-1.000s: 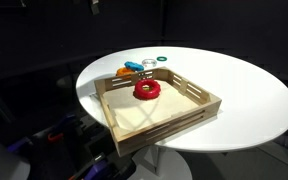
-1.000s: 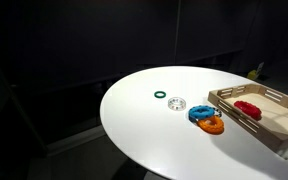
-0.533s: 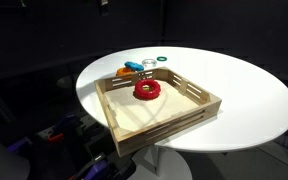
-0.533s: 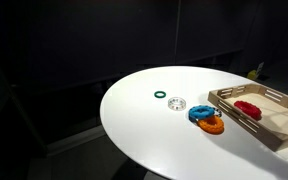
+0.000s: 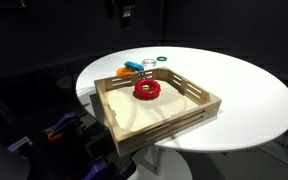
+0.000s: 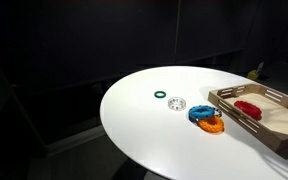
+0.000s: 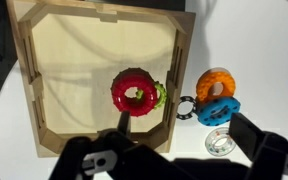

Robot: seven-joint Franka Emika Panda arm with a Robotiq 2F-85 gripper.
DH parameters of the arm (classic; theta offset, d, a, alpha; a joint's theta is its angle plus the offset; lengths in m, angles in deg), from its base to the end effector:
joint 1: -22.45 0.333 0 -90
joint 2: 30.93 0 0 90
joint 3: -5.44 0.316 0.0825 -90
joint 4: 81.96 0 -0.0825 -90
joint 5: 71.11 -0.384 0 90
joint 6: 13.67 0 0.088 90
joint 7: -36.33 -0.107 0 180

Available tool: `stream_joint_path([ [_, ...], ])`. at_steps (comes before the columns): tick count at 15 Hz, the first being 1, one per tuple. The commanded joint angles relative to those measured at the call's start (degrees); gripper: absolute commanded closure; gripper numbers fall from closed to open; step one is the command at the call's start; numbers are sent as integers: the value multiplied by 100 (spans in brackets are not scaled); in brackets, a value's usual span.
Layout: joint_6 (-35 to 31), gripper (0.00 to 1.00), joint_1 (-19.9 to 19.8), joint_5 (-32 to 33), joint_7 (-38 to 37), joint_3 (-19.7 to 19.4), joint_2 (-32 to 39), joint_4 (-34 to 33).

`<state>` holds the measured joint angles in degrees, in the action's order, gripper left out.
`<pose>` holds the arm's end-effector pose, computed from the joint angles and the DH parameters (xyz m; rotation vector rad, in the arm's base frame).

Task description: Move the red ring to the right in the wooden tray, remove the light green ring from the wooden tray and put it on the table

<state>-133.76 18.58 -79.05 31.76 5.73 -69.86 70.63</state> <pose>0.3498 -0.0152 0.4561 -2.9996 0.3101 -0.1680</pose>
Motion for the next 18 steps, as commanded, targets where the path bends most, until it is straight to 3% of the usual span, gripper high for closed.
stream_joint_path([
  [1,-209,0,-264,269,-201,-100,461,-151],
  [8,-1359,0,-591,812,-759,-16,1217,112],
  [12,-1315,0,-506,750,-800,-136,1584,64],
  [18,-1354,0,-474,785,-743,-135,1523,144],
])
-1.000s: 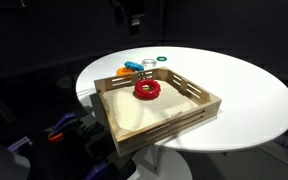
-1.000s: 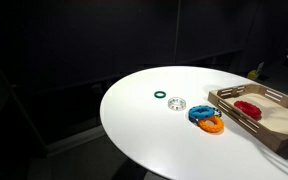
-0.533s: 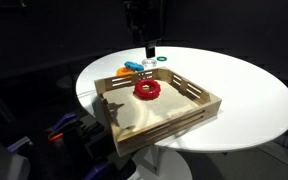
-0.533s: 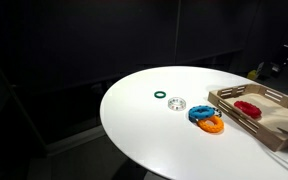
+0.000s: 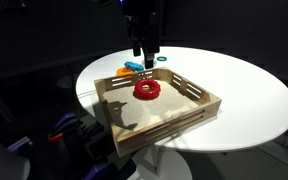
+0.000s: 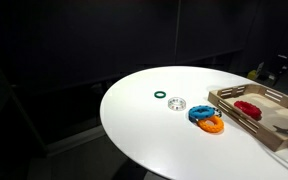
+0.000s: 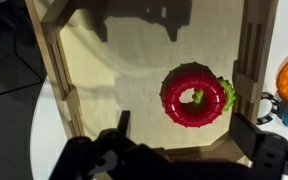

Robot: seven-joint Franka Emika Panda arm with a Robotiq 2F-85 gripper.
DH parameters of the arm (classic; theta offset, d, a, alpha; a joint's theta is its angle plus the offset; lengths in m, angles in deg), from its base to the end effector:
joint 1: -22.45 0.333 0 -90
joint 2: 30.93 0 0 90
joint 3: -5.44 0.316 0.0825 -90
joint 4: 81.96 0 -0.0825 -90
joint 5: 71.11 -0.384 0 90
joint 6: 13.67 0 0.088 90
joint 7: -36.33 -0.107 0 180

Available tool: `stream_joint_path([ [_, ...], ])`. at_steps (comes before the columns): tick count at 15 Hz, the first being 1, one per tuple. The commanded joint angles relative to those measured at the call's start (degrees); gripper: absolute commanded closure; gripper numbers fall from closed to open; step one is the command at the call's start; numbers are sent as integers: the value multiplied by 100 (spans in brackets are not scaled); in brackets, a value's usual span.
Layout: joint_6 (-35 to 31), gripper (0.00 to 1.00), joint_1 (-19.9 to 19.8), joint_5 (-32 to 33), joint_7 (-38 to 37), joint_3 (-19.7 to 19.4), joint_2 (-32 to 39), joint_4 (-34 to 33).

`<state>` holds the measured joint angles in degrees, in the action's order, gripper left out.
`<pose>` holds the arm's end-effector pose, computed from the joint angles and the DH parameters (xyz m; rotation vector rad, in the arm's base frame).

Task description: Move the red ring to the right in the wooden tray, remove the light green ring from the wooden tray and put it on the table

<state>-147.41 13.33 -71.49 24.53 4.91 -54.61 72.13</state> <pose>0.3831 -0.0649 0.3677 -3.0747 0.5884 -0.0907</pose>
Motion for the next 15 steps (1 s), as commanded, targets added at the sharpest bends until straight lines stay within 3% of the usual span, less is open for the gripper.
stream_joint_path([
  [1,95,0,-1,112,-150,-5,41,-66],
  [9,-274,0,-117,366,-814,95,609,-173],
  [15,-1024,0,-103,870,-1200,87,1280,-155],
])
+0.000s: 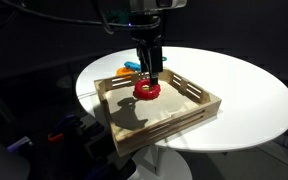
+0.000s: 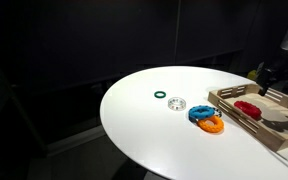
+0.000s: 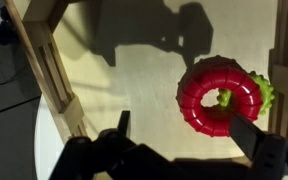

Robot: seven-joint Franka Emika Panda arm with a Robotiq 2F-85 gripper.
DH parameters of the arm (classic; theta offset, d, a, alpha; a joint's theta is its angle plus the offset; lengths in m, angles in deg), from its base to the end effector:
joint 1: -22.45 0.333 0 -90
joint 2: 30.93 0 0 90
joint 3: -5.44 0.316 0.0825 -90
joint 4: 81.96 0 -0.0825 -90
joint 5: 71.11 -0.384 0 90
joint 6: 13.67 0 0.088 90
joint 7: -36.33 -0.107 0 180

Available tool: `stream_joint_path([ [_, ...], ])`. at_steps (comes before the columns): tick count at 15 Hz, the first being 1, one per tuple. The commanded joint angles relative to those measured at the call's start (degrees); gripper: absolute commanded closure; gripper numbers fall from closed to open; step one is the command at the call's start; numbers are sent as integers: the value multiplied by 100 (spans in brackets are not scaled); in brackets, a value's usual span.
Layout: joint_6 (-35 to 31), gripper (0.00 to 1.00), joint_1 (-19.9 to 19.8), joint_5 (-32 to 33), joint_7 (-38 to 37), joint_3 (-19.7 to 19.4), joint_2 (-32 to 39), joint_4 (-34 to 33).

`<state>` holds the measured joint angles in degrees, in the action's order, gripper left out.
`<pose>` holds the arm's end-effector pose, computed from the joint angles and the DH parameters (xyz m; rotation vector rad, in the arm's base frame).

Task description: Move the red ring to the right in the wooden tray, remove the light green ring from the wooden tray and put it on the table

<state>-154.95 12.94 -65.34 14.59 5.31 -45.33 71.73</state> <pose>0.4003 -0.0678 0.3184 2.9965 -0.7176 0.0636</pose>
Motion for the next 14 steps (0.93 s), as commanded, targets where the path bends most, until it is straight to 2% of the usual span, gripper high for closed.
stream_joint_path([
  [1,-385,0,-50,315,-222,33,455,-116],
  [10,-1157,0,101,366,-222,-105,1258,-197],
  [12,-1191,11,135,373,-226,-145,1361,-232],
  [14,-1212,30,165,396,-240,-182,1440,-258],
])
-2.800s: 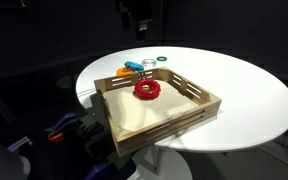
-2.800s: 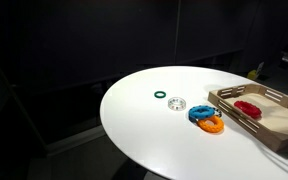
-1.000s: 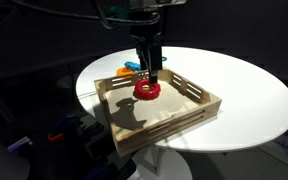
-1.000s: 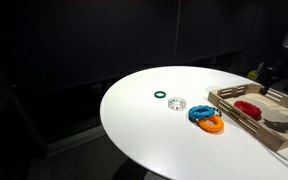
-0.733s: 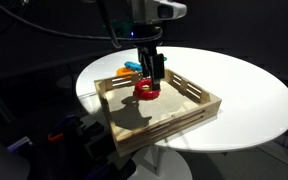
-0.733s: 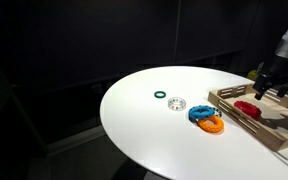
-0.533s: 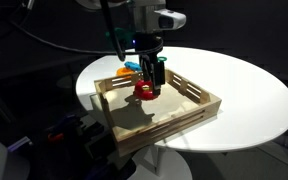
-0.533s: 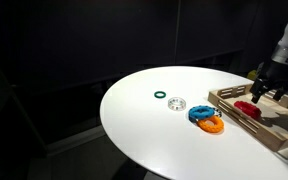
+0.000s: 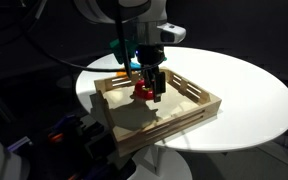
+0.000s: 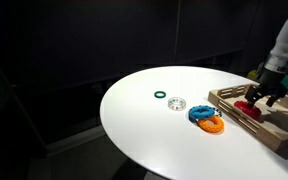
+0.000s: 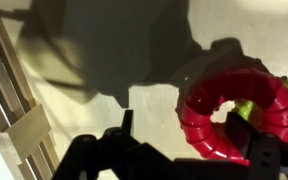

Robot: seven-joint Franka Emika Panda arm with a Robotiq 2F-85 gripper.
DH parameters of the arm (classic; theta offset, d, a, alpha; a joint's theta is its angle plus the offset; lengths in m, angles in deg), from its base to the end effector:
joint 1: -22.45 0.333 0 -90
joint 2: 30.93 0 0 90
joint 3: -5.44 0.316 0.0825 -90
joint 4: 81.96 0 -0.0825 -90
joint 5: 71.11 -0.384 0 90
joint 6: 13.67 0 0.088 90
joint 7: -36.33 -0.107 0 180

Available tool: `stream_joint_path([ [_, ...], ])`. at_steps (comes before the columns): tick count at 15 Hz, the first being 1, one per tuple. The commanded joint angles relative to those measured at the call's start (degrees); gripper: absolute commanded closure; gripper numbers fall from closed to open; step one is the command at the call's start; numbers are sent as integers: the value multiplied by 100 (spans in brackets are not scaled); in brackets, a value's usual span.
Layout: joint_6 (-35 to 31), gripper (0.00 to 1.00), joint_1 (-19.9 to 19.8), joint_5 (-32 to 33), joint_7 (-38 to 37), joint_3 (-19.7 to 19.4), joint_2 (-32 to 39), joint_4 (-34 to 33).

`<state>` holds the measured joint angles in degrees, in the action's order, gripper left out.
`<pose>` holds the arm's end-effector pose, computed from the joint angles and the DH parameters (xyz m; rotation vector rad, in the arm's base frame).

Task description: Move the red ring to the right in the wooden tray, remove the light green ring from the wooden tray and put it on the table

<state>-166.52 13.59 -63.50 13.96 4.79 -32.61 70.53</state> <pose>0.4189 -0.0662 0.2524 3.0089 -0.6717 0.0652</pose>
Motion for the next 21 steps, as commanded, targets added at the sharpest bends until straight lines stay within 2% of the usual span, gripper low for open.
stream_joint_path([
  [1,-60,39,114,225,-182,-150,199,-149],
  [4,-36,65,159,290,-220,-214,279,-191],
  [8,-4,94,214,252,-202,-303,295,-237],
  [9,4,90,223,225,-180,-323,267,-238],
  [15,72,90,130,238,-148,-507,9,-226],
  [21,115,90,-91,286,-200,-799,57,-350],
])
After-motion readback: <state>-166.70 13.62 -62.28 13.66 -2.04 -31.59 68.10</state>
